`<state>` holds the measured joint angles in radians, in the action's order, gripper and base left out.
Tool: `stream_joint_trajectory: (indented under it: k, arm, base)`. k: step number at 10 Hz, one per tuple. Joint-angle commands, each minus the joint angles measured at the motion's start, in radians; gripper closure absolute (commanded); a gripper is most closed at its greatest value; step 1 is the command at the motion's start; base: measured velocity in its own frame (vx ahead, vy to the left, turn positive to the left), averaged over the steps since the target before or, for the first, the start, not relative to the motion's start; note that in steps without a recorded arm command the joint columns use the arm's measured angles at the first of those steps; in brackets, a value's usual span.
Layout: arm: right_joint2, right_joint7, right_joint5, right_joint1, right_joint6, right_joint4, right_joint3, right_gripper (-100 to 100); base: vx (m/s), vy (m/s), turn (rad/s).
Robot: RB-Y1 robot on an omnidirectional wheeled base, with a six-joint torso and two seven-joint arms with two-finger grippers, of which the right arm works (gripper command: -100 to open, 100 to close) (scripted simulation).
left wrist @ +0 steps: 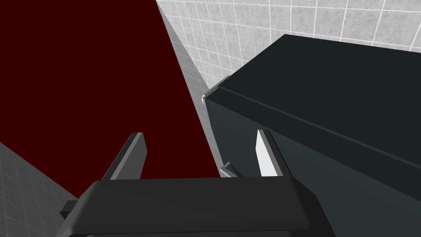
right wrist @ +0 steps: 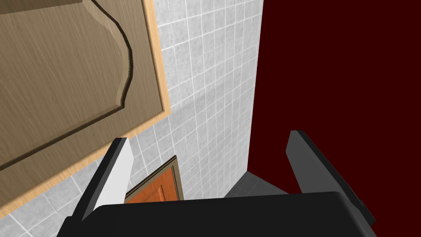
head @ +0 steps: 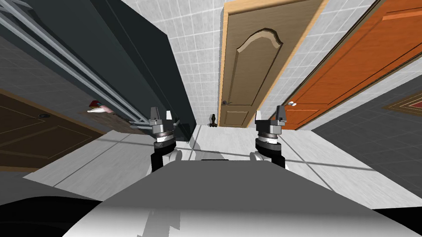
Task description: Pull the door open
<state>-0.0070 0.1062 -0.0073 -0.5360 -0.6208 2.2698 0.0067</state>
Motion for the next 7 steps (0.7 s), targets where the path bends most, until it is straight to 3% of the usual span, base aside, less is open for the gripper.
stream_joint_trajectory:
  k: [1, 4, 7]
  arm:
    - [-0.011, -0.002, -0.003, 0.015, 0.0, -0.038, -0.005, -100]
    - [-0.023, -0.004, -0.008, 0.035, 0.001, -0.087, -0.012, -100]
    - [-0.035, -0.007, -0.012, 0.054, 0.001, -0.135, -0.018, -100]
  base:
    - [0.009, 0.07, 0.01]
    - [0.164, -0.008, 0.028]
    - [0.095, -0.007, 0.017]
